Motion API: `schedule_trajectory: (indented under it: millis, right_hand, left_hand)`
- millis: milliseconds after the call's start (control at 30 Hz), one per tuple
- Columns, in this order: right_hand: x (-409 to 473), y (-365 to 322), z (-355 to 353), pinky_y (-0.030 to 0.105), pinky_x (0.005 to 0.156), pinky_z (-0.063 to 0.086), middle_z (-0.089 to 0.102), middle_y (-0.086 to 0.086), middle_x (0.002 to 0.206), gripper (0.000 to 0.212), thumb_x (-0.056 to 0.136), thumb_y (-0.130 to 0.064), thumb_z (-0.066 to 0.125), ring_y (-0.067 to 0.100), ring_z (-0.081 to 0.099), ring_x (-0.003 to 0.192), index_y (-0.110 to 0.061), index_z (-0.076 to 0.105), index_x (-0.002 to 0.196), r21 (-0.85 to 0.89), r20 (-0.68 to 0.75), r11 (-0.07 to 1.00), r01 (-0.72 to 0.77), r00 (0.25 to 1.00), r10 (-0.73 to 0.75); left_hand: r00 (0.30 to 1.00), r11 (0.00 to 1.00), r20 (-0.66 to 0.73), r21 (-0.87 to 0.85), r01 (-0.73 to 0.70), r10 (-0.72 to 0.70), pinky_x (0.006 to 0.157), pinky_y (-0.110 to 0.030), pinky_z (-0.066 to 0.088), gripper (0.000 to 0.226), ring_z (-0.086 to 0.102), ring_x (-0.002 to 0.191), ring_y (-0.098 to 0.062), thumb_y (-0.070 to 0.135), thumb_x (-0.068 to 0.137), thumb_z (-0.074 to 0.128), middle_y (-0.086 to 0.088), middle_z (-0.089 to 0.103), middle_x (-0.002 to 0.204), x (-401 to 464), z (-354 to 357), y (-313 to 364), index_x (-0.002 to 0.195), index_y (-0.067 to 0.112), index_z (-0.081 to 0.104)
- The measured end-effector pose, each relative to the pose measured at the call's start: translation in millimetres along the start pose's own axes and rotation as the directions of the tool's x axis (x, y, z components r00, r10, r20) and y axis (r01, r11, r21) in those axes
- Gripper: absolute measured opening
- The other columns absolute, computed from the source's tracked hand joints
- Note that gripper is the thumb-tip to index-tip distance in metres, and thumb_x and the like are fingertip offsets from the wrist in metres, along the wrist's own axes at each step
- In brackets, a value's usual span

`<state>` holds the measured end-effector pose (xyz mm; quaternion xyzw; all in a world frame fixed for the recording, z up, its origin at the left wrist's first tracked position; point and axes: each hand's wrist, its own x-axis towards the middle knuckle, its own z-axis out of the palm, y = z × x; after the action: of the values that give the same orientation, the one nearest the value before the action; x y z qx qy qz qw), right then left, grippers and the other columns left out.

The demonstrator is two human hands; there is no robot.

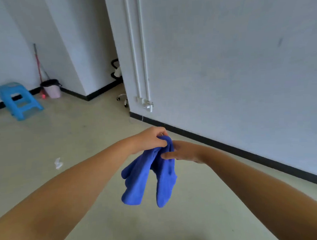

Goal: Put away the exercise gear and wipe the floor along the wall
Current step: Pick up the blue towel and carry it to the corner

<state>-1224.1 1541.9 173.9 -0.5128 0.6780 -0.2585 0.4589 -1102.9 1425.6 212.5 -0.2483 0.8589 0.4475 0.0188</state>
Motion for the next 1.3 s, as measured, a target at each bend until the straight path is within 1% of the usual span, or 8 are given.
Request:
schedule_trajectory:
  millis: [133,433,633,800,1000,1133,1200,1300]
  right_hand:
    - [-86.2,35.1,-23.6,0.038,0.099,0.048,0.069,0.006,0.11,0.035,0.078,-0.025,0.054,0.025,0.063,0.105,-0.019,0.065,0.11,0.202,-0.275,0.975,-0.092,0.95,0.146]
    - [-359.9,159.4,-28.7,0.027,0.076,0.048,0.066,-0.002,0.086,0.03,0.071,-0.026,0.052,0.017,0.06,0.08,-0.018,0.064,0.097,0.366,-0.428,0.871,-0.328,0.771,0.471]
    - [-593.4,245.4,-0.3,0.029,0.072,0.043,0.059,-0.003,0.082,0.011,0.08,-0.028,0.054,0.017,0.054,0.078,-0.019,0.057,0.087,0.45,-0.568,0.761,-0.467,0.508,0.647]
    - [-717.4,284.3,25.1,0.025,0.07,0.045,0.06,-0.006,0.082,0.009,0.086,-0.036,0.056,0.013,0.056,0.075,-0.027,0.056,0.084,0.503,-0.596,0.701,-0.506,0.385,0.705]
    - [-842.4,356.4,36.4,0.031,0.073,0.04,0.061,0.008,0.095,0.028,0.097,-0.028,0.043,0.023,0.053,0.085,-0.006,0.06,0.1,0.544,-0.736,0.607,-0.579,0.019,0.677]
    - [-922.1,398.2,14.4,0.028,0.07,0.04,0.06,0.002,0.09,0.025,0.097,-0.03,0.046,0.019,0.053,0.085,-0.011,0.062,0.094,0.558,-0.728,0.547,-0.624,-0.052,0.684]
    - [-958.8,417.1,-4.4,0.023,0.064,0.038,0.055,-0.007,0.08,0.02,0.095,-0.033,0.05,0.014,0.051,0.08,-0.019,0.06,0.085,0.556,-0.73,0.536,-0.635,-0.064,0.681]
    - [-1006.9,446.9,-31.5,0.024,0.065,0.037,0.05,-0.012,0.075,0.022,0.095,-0.035,0.052,0.013,0.049,0.08,-0.027,0.056,0.075,0.579,-0.698,0.507,-0.638,-0.067,0.712]
  left_hand:
    - [0.986,0.995,0.139,0.016,-0.099,0.096,0.068,-0.023,0.043,0.008,0.055,0.074,-0.011,0.018,0.074,0.059,0.004,0.062,0.079,20.2,51.4,55.8,0.082,0.017,0.058]
    - [0.791,0.912,0.562,0.147,-0.384,0.242,0.066,-0.021,0.038,0.017,0.05,0.069,-0.008,0.031,0.085,0.065,0.007,0.057,0.075,25.4,260.8,208.7,0.078,0.018,0.057]
    - [0.574,0.743,0.721,0.123,-0.658,0.389,0.059,-0.025,0.029,0.026,0.037,0.062,-0.013,0.031,0.086,0.057,0.002,0.042,0.067,-18.2,472.6,349.0,0.07,0.016,0.044]
    - [0.436,0.644,0.768,0.041,-0.764,0.468,0.053,-0.024,0.022,0.025,0.028,0.057,-0.013,0.022,0.088,0.053,0.002,0.032,0.062,-67.6,606.6,424.4,0.069,0.012,0.04]
    - [0.301,0.574,0.806,-0.059,-0.816,0.51,0.052,-0.022,0.025,0.031,0.033,0.055,-0.01,0.023,0.089,0.054,0.006,0.037,0.059,-97.7,744.9,509.6,0.064,0.017,0.036]
    - [0.169,0.555,0.895,-0.099,-0.826,0.412,0.056,-0.022,0.037,0.007,0.049,0.068,-0.011,0.014,0.083,0.051,0.002,0.053,0.078,-95.3,824.2,567.6,0.087,0.017,0.046]
    - [0.121,0.577,0.915,-0.135,-0.806,0.384,0.058,-0.021,0.042,0.016,0.056,0.076,-0.013,0.012,0.084,0.05,0.001,0.059,0.087,-84.3,858.9,599.6,0.1,0.014,0.05]
    - [0.069,0.577,0.933,-0.159,-0.801,0.354,0.057,-0.02,0.04,0.008,0.055,0.073,-0.012,0.01,0.085,0.05,0.002,0.057,0.082,-62.3,911.4,650.7,0.085,0.018,0.053]
